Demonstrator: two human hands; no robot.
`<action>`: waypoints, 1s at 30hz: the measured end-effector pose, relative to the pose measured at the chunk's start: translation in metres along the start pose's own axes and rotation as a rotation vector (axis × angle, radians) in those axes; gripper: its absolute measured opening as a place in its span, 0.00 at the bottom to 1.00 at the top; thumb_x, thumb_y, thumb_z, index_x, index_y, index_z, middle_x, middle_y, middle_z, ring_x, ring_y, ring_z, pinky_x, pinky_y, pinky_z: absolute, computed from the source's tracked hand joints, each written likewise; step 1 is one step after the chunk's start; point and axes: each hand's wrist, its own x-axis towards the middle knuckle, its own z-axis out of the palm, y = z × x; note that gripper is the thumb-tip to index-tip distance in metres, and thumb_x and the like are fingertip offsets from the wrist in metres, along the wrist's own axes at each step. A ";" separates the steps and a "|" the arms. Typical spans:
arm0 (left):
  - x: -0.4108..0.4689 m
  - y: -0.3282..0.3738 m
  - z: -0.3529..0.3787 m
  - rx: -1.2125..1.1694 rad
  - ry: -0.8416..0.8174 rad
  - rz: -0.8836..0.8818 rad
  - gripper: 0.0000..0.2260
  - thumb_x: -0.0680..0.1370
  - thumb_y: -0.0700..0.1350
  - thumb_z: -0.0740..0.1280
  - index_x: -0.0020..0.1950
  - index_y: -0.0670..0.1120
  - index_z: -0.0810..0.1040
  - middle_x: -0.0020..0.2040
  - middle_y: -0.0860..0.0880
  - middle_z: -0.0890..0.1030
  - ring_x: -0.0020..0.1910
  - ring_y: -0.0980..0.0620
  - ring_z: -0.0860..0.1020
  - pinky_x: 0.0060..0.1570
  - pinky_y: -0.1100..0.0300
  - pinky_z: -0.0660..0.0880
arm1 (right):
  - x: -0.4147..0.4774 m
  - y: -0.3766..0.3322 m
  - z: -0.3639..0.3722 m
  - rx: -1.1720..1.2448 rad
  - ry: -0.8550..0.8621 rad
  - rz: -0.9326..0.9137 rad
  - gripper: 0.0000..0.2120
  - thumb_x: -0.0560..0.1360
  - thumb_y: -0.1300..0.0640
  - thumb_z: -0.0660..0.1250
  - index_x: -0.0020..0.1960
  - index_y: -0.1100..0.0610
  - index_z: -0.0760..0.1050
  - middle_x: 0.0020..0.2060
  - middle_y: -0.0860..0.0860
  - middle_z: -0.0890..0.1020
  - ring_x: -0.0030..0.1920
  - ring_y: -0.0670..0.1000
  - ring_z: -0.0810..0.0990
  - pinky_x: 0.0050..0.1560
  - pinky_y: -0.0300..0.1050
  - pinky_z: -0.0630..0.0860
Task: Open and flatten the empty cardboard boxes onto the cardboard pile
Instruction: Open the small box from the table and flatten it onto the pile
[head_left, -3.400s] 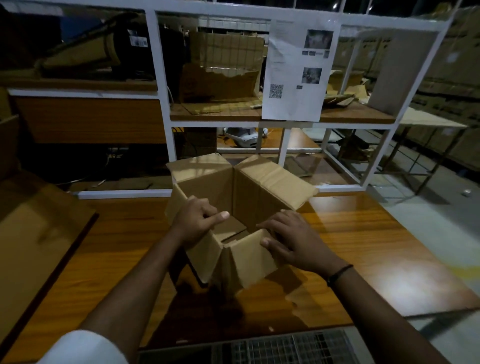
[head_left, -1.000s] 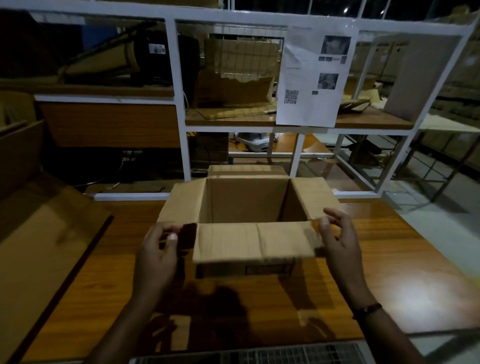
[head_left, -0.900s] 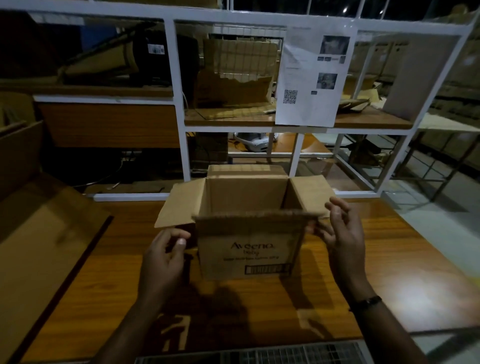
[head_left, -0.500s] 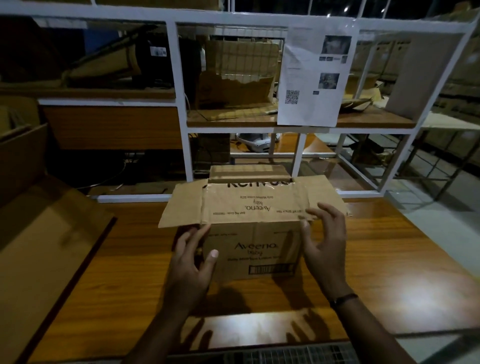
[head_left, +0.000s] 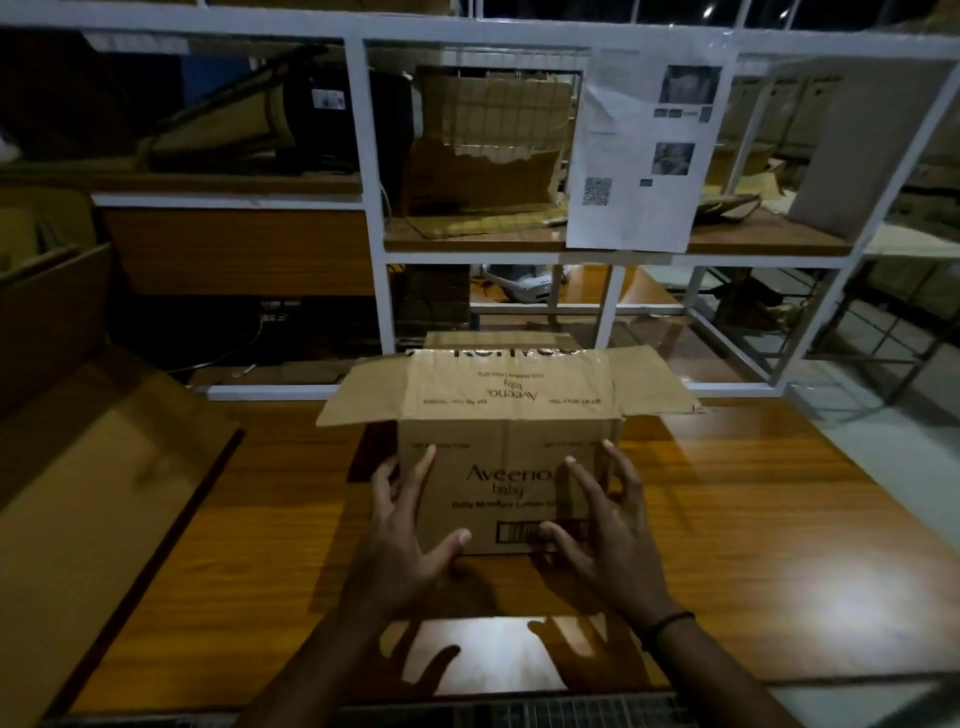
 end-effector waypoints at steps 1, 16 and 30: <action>0.002 0.000 -0.005 0.014 -0.006 0.005 0.48 0.71 0.57 0.79 0.80 0.68 0.50 0.80 0.52 0.47 0.72 0.53 0.57 0.61 0.58 0.70 | 0.003 -0.004 -0.001 -0.026 -0.019 -0.033 0.39 0.72 0.39 0.72 0.79 0.39 0.60 0.83 0.51 0.47 0.80 0.60 0.55 0.60 0.65 0.81; 0.017 0.010 -0.126 0.311 -0.049 0.086 0.52 0.63 0.67 0.79 0.77 0.75 0.49 0.78 0.54 0.40 0.76 0.40 0.60 0.67 0.43 0.74 | 0.072 -0.109 -0.028 -0.183 -0.111 -0.157 0.41 0.66 0.23 0.61 0.74 0.40 0.65 0.78 0.48 0.60 0.72 0.59 0.62 0.64 0.60 0.74; 0.037 0.045 -0.300 0.490 0.188 0.195 0.49 0.62 0.73 0.74 0.78 0.73 0.53 0.79 0.54 0.40 0.77 0.40 0.62 0.65 0.42 0.77 | 0.155 -0.252 -0.034 -0.081 0.172 -0.369 0.40 0.68 0.28 0.68 0.75 0.46 0.69 0.78 0.52 0.62 0.73 0.64 0.63 0.61 0.62 0.75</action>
